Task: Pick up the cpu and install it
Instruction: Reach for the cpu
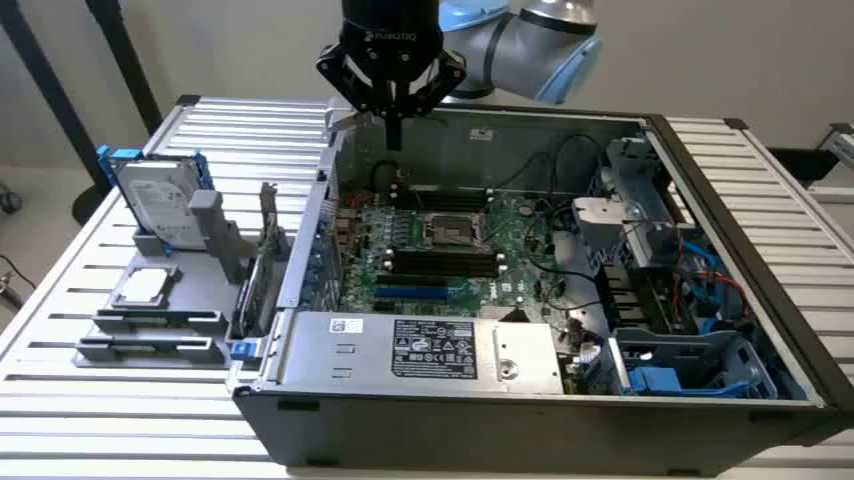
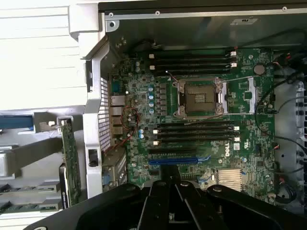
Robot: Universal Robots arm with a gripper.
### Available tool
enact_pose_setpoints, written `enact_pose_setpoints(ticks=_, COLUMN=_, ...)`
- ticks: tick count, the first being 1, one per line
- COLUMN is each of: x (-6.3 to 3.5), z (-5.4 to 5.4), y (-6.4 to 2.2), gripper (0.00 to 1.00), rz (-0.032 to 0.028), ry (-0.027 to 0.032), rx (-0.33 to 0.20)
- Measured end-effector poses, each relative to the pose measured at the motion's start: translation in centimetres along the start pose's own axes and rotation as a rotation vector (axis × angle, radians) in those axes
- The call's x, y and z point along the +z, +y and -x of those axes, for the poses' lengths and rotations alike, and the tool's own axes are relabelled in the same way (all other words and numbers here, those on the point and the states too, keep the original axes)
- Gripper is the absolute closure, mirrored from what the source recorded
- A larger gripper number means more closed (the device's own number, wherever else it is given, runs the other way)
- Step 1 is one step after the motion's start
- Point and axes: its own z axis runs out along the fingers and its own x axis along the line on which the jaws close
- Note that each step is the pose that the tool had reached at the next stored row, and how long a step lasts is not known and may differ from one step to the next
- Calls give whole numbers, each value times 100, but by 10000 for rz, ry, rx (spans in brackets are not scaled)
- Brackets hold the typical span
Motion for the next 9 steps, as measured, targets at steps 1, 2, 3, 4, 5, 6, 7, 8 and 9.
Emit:
enact_pose_setpoints(ticks=1, x=0, z=0, y=0, gripper=89, rz=0, ry=0, rx=0)
enact_pose_setpoints(ticks=2, x=0, z=0, y=0, gripper=89, rz=0, ry=0, rx=0)
enact_pose_setpoints(ticks=3, x=0, z=0, y=0, gripper=89, rz=0, ry=0, rx=0)
enact_pose_setpoints(ticks=4, x=0, z=0, y=0, gripper=89, rz=-1, ry=0, rx=0)
enact_pose_setpoints(ticks=5, x=0, z=0, y=0, gripper=89, rz=0, ry=0, rx=0)
enact_pose_setpoints(ticks=6, x=0, z=0, y=0, gripper=89, rz=0, ry=0, rx=0)
enact_pose_setpoints(ticks=7, x=0, z=0, y=0, gripper=89, rz=0, ry=0, rx=0)
enact_pose_setpoints(ticks=8, x=0, z=0, y=0, gripper=89, rz=0, ry=0, rx=1)
enact_pose_setpoints(ticks=9, x=0, z=0, y=0, gripper=89, rz=0, ry=0, rx=1)
